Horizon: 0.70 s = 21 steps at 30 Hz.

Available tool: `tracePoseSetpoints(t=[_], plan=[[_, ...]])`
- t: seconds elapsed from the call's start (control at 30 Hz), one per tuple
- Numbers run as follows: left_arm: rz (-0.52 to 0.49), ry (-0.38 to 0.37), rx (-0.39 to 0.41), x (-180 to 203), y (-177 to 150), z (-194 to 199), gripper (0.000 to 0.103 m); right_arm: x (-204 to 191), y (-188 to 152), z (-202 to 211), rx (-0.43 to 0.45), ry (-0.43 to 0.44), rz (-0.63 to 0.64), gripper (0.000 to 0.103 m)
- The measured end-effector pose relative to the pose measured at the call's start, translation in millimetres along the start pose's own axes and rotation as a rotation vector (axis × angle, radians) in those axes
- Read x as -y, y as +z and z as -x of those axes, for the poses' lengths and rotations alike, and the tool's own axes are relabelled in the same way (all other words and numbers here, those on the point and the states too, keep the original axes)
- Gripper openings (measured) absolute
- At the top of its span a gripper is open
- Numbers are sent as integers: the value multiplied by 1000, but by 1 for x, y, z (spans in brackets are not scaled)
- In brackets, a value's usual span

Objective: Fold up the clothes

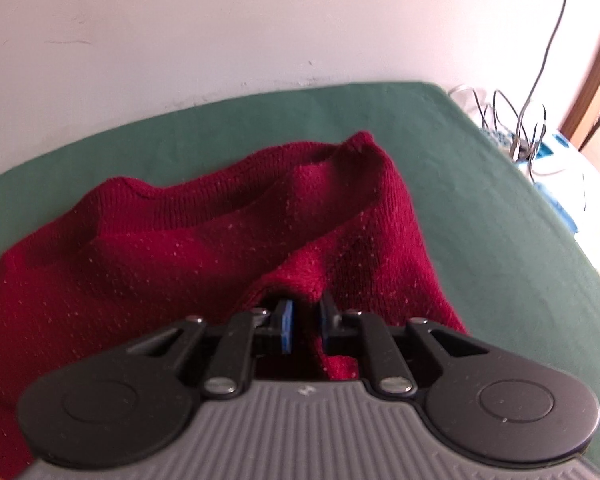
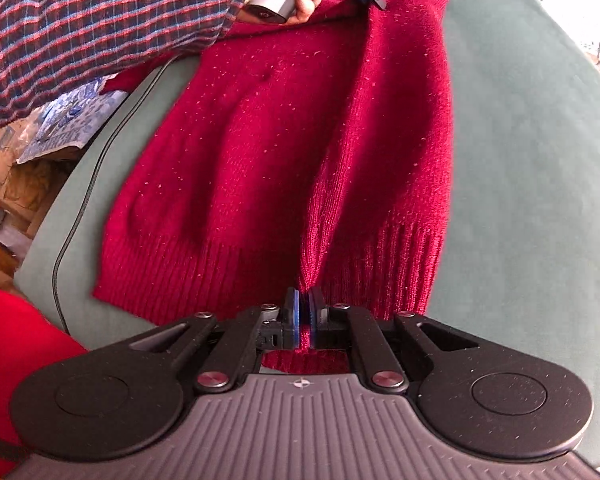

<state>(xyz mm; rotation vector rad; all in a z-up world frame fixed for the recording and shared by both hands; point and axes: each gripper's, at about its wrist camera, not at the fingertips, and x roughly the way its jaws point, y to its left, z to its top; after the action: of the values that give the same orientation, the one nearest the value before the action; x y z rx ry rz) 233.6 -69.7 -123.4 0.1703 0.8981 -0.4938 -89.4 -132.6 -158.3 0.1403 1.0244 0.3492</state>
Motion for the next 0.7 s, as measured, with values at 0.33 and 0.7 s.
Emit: tracePoseSetpoints(t=[0.33,0.7], plan=[[-54,6,5,0,-4,6,28,27,3,34,72,9,-90,11],[-245,-6,74,-1,-38,67,33,33,-5,31,34,33,-106,9]])
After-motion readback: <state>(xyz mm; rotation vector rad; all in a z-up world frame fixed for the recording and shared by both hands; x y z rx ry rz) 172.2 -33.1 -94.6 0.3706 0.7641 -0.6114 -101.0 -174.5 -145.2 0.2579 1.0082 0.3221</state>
